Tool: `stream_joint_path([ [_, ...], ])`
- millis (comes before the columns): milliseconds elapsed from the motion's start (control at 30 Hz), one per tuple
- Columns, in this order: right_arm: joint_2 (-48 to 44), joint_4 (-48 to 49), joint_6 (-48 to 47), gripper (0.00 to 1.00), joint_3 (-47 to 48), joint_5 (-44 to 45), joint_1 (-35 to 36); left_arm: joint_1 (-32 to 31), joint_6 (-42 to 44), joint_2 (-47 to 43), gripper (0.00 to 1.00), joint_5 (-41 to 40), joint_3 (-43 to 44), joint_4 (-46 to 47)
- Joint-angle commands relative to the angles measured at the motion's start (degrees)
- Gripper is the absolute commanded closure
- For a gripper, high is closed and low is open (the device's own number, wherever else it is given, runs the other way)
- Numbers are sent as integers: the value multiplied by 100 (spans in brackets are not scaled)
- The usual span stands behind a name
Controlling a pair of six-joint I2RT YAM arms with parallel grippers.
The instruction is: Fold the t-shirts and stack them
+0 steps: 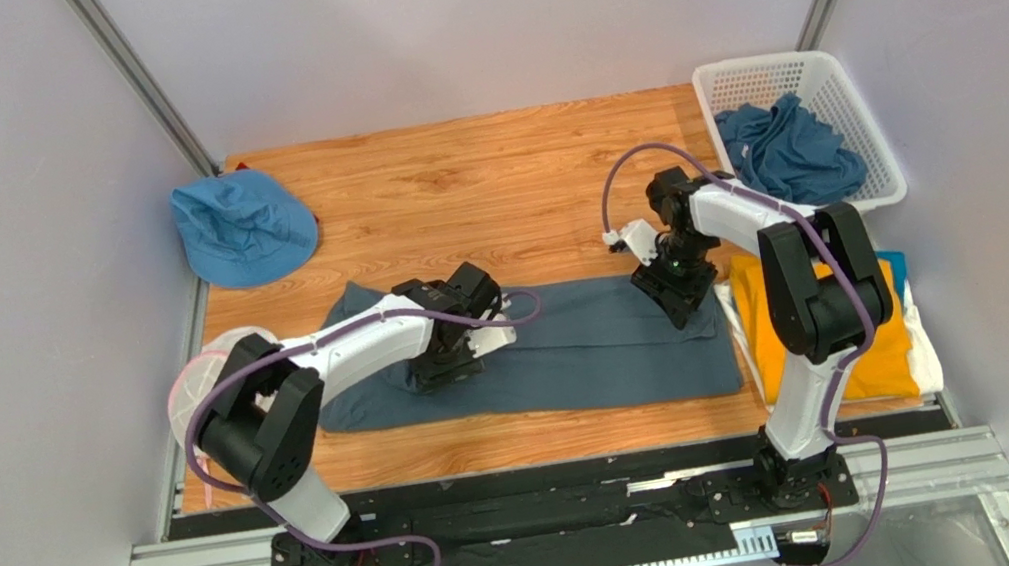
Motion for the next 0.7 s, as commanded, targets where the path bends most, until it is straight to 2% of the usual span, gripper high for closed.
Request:
stream_joint_path([
  [0, -53, 132, 39, 51, -61, 95, 3, -31, -192, -650, 30, 74, -36, 394],
  [200, -1, 158, 57, 51, -61, 69, 11, -31, 124, -1774, 23, 198, -168, 939],
  [300, 35, 167, 83, 52, -44, 69, 3, -22, 247, -1917, 19, 216, -133, 1018],
  [467, 8, 141, 74, 52, -26, 95, 11, 13, 545, -1706, 19, 136, -238, 1290],
  [667, -71, 141, 30, 53, -123, 148, 11, 408, 774, -1346, 19, 391, -256, 1668],
])
